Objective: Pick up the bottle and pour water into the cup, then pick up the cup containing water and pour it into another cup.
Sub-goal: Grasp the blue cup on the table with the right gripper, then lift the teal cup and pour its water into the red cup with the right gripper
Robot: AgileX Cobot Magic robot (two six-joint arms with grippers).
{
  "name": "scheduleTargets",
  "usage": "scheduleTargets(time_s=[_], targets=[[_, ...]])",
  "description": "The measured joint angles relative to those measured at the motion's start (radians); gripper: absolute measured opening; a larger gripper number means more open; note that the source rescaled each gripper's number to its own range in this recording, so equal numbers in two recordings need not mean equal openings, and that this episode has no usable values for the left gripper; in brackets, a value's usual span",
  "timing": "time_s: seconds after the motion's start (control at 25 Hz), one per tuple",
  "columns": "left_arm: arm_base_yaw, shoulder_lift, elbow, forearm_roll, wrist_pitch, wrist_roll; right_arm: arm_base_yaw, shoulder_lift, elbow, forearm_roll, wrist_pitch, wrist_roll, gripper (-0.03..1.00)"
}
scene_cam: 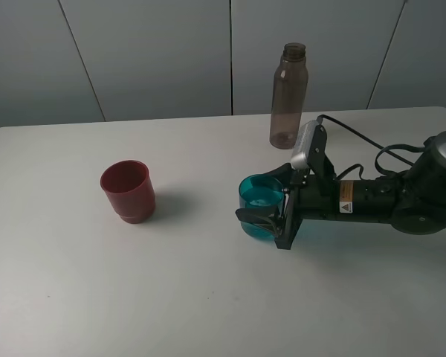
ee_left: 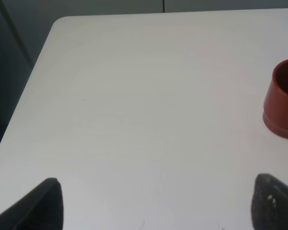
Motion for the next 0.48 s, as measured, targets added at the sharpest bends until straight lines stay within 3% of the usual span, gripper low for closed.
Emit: scheduleTargets(time_s=[0.32,0.48], targets=[[0.0,0.0,0.0,0.0,0.0,0.0,0.0,-0.004,0.0,0.002,0.005,0.004,0.09],[0.0,0.0,0.0,0.0,0.0,0.0,0.0,-0.045,0.0,0.004,0.055,0.009,0.09]])
